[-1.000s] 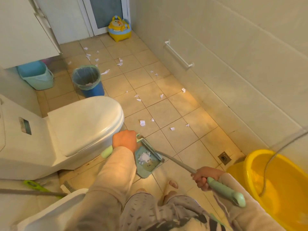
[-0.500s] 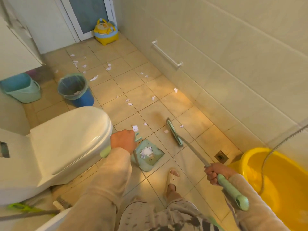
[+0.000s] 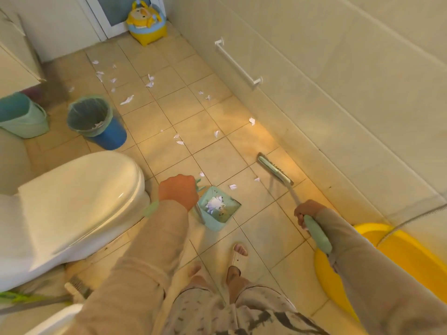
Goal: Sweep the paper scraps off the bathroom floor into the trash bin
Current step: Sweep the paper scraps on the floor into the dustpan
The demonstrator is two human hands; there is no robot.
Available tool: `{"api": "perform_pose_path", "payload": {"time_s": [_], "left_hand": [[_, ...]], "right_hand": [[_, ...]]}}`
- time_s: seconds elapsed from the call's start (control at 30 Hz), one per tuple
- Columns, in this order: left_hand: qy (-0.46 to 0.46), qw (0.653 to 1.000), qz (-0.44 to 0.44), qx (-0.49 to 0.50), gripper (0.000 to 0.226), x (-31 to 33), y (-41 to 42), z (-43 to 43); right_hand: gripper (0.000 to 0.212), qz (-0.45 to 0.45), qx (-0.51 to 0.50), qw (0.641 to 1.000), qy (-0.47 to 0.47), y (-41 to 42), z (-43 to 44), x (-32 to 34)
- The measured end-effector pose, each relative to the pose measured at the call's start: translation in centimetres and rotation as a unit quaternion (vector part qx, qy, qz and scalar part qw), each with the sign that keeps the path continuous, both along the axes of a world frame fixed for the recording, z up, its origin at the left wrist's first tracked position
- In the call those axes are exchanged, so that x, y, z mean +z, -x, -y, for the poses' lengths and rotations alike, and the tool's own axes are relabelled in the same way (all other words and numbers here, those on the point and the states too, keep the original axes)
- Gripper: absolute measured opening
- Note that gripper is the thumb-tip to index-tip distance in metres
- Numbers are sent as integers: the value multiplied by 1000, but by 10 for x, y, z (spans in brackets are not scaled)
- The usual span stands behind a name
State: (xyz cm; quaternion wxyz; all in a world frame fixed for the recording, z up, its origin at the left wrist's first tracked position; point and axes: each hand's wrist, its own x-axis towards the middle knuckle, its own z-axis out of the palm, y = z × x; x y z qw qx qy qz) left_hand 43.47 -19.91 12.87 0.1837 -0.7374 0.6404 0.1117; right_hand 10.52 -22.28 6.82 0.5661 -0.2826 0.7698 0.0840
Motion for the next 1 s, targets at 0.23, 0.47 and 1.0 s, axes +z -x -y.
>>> {"api": "perform_pose_path", "payload": {"time_s": [0.23,0.47,1.0], "left_hand": [[-12,999,-5,29,20,-5,-4,5],[-17,999,-12,32,17,-4,-4,15],[-6,1000,-22,8,20,-7,-3,13]], "right_hand": [[16,33,-1,999,-40,-21,-7,-9],[18,78,-26,989,-122,-18,-56,3],[7,-5,156,984,-85,-82,-51,4]]}}
